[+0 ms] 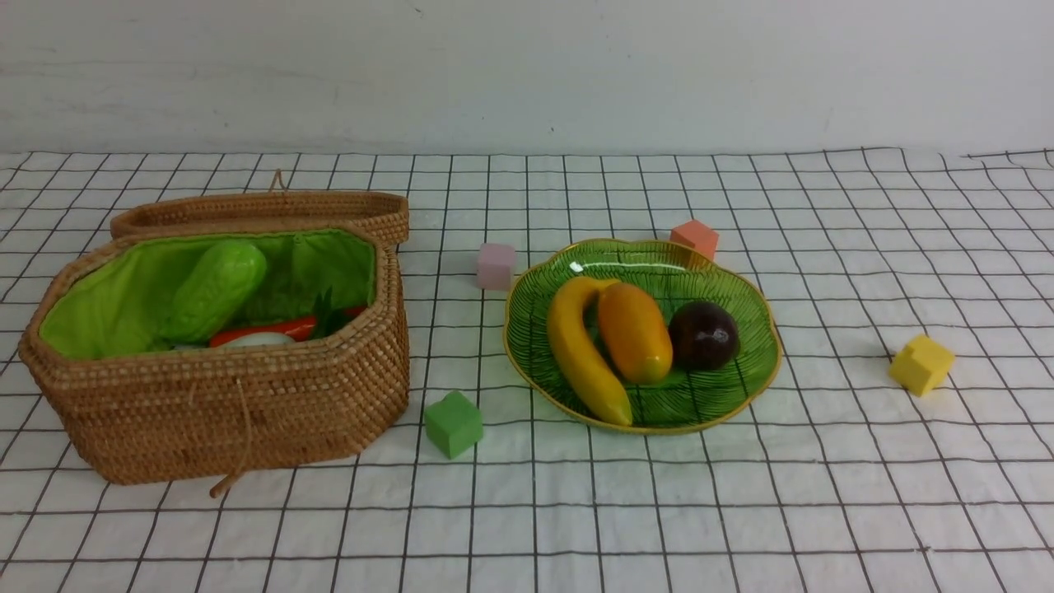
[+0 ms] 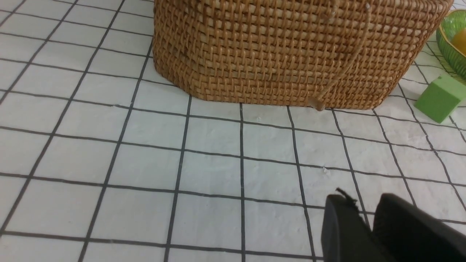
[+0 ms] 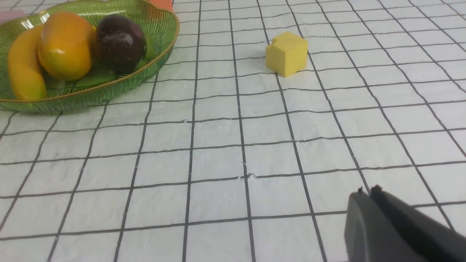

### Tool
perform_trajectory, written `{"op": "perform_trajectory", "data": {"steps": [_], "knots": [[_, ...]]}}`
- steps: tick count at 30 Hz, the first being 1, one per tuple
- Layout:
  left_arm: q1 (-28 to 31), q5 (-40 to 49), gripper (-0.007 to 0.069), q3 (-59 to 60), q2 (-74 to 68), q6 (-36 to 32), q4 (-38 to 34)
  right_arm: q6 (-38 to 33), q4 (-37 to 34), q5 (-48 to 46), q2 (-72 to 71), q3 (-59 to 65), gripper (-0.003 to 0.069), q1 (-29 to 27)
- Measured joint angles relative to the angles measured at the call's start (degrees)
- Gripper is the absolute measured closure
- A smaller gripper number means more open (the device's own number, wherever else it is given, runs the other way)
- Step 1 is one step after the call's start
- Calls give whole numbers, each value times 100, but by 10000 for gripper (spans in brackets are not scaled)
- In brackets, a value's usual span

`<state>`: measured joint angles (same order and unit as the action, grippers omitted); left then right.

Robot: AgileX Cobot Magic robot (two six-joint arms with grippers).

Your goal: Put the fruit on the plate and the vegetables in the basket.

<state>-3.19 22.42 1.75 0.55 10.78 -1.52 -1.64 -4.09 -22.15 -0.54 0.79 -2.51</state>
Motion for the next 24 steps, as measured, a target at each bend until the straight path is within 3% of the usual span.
{"op": "perform_trajectory", "data": {"steps": [24], "knots": [[0,0,472,0,0,0,0,0,0,4,0,0,612,0]]}}
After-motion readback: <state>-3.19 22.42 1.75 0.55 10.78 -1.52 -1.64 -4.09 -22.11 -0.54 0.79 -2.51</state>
